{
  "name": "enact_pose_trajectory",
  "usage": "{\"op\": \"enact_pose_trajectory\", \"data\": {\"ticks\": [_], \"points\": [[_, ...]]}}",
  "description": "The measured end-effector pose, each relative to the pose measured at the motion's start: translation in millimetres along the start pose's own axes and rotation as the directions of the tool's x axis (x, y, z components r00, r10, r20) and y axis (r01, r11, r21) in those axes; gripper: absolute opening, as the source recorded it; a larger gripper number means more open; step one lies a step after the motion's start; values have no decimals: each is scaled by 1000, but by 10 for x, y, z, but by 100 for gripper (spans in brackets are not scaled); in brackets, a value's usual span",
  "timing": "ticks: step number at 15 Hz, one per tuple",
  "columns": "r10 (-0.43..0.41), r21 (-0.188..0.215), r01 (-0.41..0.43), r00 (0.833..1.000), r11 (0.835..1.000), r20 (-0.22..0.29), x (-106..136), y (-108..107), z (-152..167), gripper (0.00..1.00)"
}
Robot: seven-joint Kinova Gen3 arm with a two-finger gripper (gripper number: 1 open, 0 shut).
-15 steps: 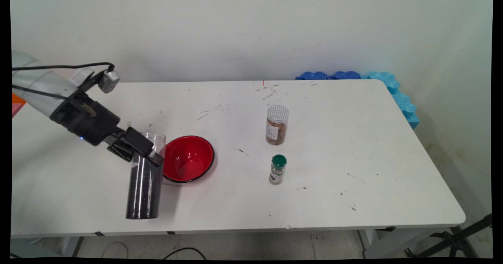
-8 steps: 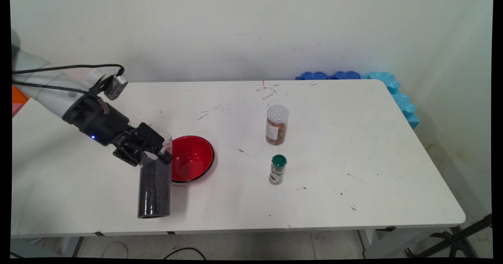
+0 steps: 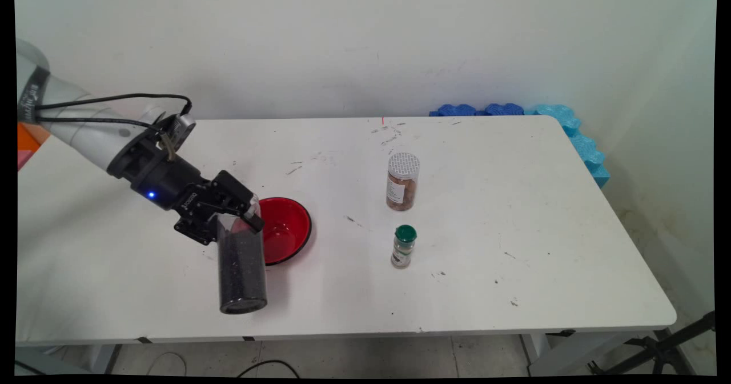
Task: Pour the black seasoning powder in the red bowl
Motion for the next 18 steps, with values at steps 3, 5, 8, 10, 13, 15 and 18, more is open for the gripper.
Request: {"op": "enact_pose_trajectory", "data": {"ticks": [3, 5, 8, 10, 13, 15, 18], "points": [[-95, -26, 95, 995, 995, 12, 32, 19, 33, 0], [-155, -42, 155, 988, 987, 19, 48, 27, 45, 0], [-242, -64, 244, 970, 968, 28, 79, 25, 60, 0], [-291, -77, 293, 956, 953, 33, 92, 25, 68, 0], [-367, -95, 369, 929, 924, 42, 100, 21, 84, 0], [-408, -106, 411, 912, 906, 49, 102, 23, 96, 0], [-464, -125, 468, 884, 875, 62, 99, 34, 125, 0]]}}
